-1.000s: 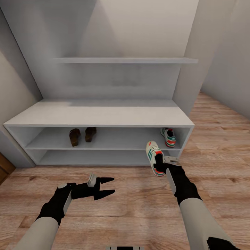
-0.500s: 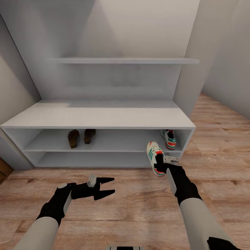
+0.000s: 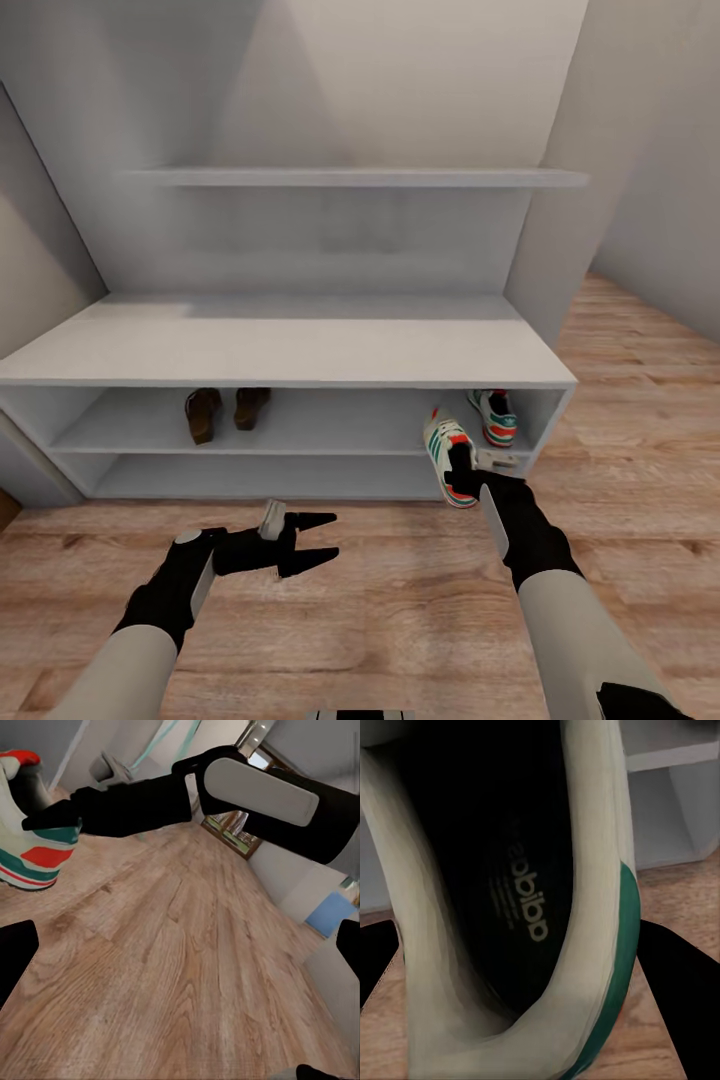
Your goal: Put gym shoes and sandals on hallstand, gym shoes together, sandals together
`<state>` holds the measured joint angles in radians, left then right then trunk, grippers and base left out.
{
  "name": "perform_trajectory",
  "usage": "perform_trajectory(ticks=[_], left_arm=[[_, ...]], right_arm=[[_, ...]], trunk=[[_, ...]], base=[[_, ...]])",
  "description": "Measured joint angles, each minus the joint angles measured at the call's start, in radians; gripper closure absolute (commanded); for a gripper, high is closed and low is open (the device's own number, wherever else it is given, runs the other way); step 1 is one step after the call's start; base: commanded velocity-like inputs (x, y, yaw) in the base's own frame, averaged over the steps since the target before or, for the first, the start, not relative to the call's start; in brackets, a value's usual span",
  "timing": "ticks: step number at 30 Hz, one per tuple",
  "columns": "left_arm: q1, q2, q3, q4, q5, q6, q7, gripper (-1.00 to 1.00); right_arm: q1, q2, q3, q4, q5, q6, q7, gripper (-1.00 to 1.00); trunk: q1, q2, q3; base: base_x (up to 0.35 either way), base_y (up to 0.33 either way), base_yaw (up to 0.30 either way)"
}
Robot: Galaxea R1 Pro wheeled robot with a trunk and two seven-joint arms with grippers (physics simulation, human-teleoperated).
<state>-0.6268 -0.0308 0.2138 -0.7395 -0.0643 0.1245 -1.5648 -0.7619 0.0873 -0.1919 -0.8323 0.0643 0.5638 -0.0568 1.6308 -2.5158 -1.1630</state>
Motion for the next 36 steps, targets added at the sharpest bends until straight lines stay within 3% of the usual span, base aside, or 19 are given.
perform_trajectory(ticks=[6,17,20,23,26,36], left_arm=[[0.000,-0.026,-0.001,0.037,-0.003,0.000,0.000,-1.00],[0.000,-0.031,0.000,0.042,-0.003,0.000,0.000,-1.00],[0.000,-0.031,0.000,0.042,-0.003,0.000,0.000,-1.00],[0.000,-0.031,0.000,0.043,-0.002,0.000,0.000,-1.00],[0.000,-0.031,0.000,0.043,-0.002,0.000,0.000,-1.00],[0.000,-0.031,0.000,0.043,-0.003,0.000,0.000,-1.00]], right_arm=[[0.000,-0.001,0.000,0.001,0.000,0.000,0.000,1.00],[0.000,-0.001,-0.001,0.001,0.000,-0.002,-0.006,1.00],[0.000,-0.002,-0.022,0.001,0.001,-0.003,-0.006,1.00],[0.000,-0.001,-0.105,0.002,0.008,-0.004,-0.007,1.00],[0.000,-0.001,-0.150,0.002,0.003,-0.005,-0.006,1.00],[0.000,-0.001,-0.163,0.002,0.004,-0.005,-0.005,1.00]], trunk=[[0.000,0.000,0.000],[0.000,0.000,0.000],[0.000,0.000,0.000],[0.000,0.000,0.000],[0.000,0.000,0.000],[0.000,0.000,0.000]], base=[[0.062,0.000,0.000],[0.128,0.000,0.000],[0.019,0.000,0.000],[0.005,0.000,0.000],[0.001,0.000,0.000],[0.003,0.000,0.000]])
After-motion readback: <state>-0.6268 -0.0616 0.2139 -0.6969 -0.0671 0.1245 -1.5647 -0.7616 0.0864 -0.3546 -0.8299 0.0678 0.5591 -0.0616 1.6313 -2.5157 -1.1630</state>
